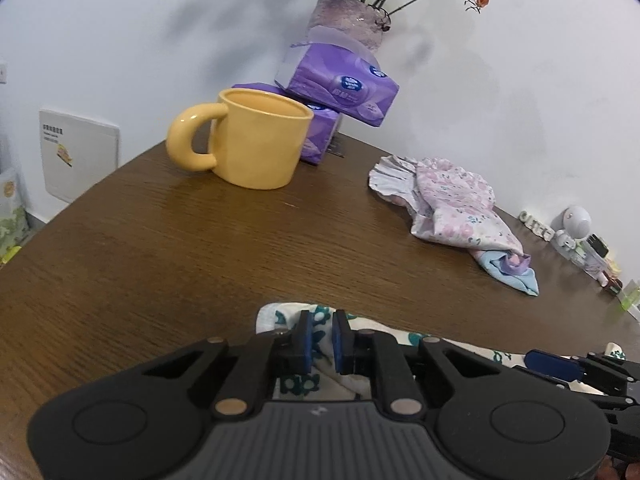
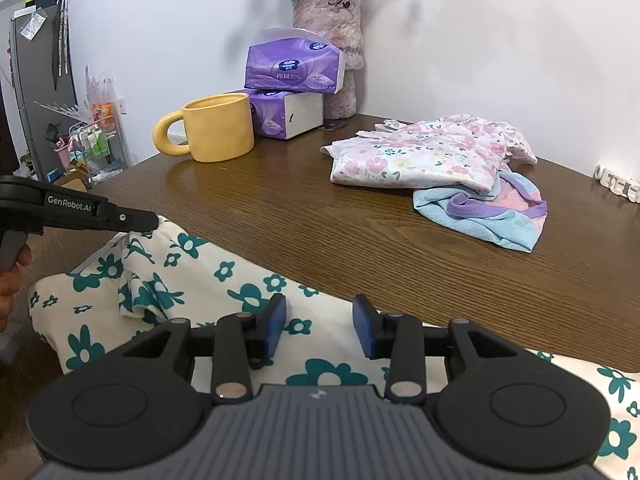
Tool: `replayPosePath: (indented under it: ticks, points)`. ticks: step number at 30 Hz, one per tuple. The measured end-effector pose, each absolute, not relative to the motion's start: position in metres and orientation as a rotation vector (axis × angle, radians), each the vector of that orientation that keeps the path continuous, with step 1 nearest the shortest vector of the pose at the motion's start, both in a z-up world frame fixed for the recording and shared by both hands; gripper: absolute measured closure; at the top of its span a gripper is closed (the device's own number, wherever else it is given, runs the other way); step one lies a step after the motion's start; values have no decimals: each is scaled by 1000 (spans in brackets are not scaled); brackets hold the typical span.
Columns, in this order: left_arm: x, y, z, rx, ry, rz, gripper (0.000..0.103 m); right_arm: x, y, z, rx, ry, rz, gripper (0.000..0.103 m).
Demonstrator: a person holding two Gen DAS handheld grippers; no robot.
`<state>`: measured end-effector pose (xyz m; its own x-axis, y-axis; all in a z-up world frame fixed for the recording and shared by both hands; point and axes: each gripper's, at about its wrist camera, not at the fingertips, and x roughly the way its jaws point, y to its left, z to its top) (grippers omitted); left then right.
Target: Fold clothes
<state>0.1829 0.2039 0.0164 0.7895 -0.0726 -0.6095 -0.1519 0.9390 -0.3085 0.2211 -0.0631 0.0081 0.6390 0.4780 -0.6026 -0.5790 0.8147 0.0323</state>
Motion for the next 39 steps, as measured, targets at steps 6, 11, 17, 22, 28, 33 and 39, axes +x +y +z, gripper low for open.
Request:
replayPosePath:
  ticks: [6,11,17,22,28,33,39]
  points:
    - [173,198,16,-318,640,76,92,219,-63,7,-178,627,592,64]
    - [165,201,28,-330,593,28,88,220,-71,13,-134,632,614,63]
    - [150,168,49,-257,563,-105,84,207,-103,27,-88,603,584,63]
    - [159,131,37,-134,644,-111,84,211,-129,19,-61,651,513,63]
    - [156,129,22,-128,663,-54,85,211,-152,10,-57,677,457,63]
    - [146,120,32,-127,618,-60,82,203,-165,15,-39,653,457,63]
    - [141,108,23,-83,647,-39,82,197,-190,15,-24,652,421,63]
